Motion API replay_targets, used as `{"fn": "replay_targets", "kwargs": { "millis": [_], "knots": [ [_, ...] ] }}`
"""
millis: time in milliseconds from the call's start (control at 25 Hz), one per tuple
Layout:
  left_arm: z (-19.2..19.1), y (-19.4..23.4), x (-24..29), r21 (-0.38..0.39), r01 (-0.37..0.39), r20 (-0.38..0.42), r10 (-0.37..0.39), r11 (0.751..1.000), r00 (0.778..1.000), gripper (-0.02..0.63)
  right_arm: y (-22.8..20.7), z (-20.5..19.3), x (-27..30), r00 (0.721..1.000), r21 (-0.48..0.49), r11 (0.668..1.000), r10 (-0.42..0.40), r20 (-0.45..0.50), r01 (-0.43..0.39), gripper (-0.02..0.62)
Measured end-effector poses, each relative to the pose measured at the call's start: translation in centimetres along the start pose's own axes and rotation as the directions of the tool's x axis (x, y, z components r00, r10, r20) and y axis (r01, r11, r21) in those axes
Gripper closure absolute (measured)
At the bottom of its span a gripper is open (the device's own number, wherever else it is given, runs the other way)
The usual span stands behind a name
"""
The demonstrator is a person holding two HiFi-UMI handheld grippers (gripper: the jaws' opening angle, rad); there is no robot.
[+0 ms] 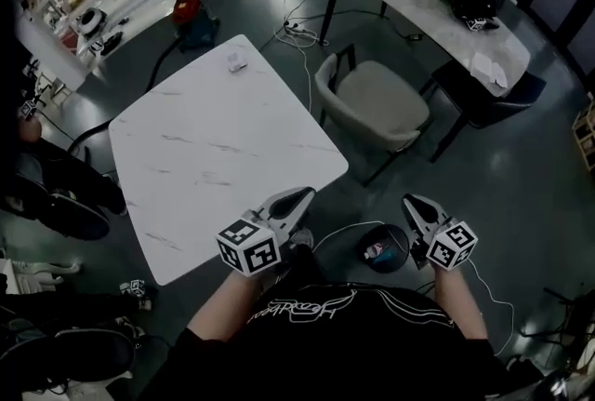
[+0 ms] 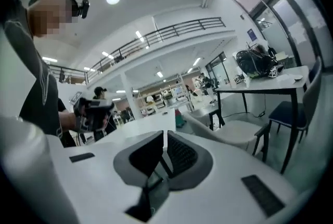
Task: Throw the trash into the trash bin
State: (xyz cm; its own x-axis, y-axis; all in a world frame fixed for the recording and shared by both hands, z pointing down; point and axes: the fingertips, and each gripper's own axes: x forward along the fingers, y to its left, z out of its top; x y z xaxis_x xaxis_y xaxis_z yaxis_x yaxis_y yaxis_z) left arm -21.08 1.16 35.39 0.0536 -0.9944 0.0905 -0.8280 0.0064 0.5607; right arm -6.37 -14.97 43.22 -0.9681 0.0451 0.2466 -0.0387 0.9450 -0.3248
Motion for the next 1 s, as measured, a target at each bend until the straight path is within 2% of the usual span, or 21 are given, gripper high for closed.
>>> {"fn": "replay_targets", "kwargs": {
  "millis": [160,280,400,560,720,920,960,1000],
  "knots": [
    [4.0,7.8,0.1,0.021,-0.080,0.016,0.080,0.997,0.997,0.600,-3.7,-0.4,5.4,0.991,-0.044,0.998,-0.050,-0.122,0.045,0.549],
    [7.3,14.3,-0.3,0.040,-0.166,0.035,0.165,0.985,0.986,0.596,-4.6,1.9,10.7,0.990,-0.070,0.996,-0.057,-0.131,0.049,0.549],
    [10.7,20.0,-0.8,0.045,-0.238,0.045,0.236,0.970,0.971,0.557,-3.3,5.5,16.5,0.995,-0.072,0.997,-0.004,-0.100,-0.003,0.549],
    [14.2,25.9,-1.0,0.011,-0.283,0.050,0.282,0.959,0.958,0.493,0.7,11.6,24.8,0.989,-0.041,0.989,0.142,-0.028,-0.144,0.548],
    [15.3,30.0,-2.0,-0.042,-0.313,0.075,0.316,0.949,0.946,0.488,4.7,16.1,33.9,0.967,-0.083,0.964,0.252,-0.030,-0.253,0.548],
    [13.8,32.4,-5.3,-0.115,-0.356,0.079,0.366,0.927,0.927,0.479,7.8,17.7,44.9,0.951,-0.171,0.937,0.291,-0.107,-0.306,0.546],
    [13.5,32.6,-6.0,-0.129,-0.366,0.082,0.378,0.922,0.922,0.477,8.2,17.5,47.0,0.948,-0.174,0.934,0.294,-0.124,-0.312,0.529],
    [13.3,32.9,-6.6,-0.143,-0.376,0.085,0.390,0.915,0.917,0.476,8.5,17.2,49.0,0.944,-0.178,0.931,0.295,-0.145,-0.318,0.484]
  ]
}}
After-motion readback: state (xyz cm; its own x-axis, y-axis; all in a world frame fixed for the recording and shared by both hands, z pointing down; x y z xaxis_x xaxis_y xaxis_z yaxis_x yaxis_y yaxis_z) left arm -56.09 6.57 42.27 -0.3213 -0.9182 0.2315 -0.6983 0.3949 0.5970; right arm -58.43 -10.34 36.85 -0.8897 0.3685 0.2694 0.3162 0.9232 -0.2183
